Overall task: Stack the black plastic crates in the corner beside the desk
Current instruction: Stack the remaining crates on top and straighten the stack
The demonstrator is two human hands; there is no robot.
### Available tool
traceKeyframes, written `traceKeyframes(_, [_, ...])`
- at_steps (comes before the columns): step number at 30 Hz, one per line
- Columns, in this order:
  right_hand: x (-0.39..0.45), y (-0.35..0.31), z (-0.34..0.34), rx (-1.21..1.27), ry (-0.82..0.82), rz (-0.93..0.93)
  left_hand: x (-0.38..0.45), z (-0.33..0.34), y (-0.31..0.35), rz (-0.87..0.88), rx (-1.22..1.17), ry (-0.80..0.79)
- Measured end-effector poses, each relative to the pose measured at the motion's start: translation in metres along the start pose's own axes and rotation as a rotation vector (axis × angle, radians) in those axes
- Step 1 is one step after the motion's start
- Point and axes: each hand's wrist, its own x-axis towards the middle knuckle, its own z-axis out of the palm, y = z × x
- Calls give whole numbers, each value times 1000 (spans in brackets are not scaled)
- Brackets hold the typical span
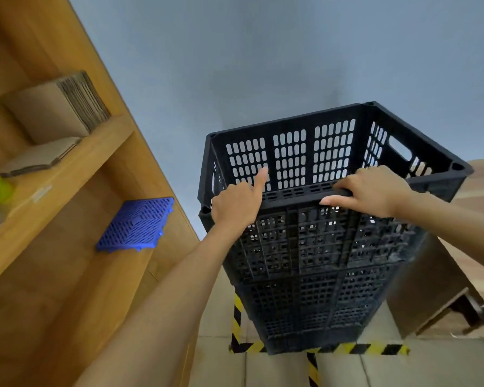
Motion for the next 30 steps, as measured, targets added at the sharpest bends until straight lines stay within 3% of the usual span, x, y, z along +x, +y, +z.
traceKeyframes(4, [-5, -6, 10, -93, 125, 79, -4, -1, -1, 120, -34, 68])
traceKeyframes(9, [-2, -3, 17, -134, 185, 85, -3, 0, -2, 127, -46, 77])
traceKeyframes(19, [8, 9, 24, -147, 214, 111, 7, 11, -4, 290, 84, 65])
traceKeyframes(30, [51, 51, 34, -159, 194, 122, 59, 27, 12, 349, 181, 115])
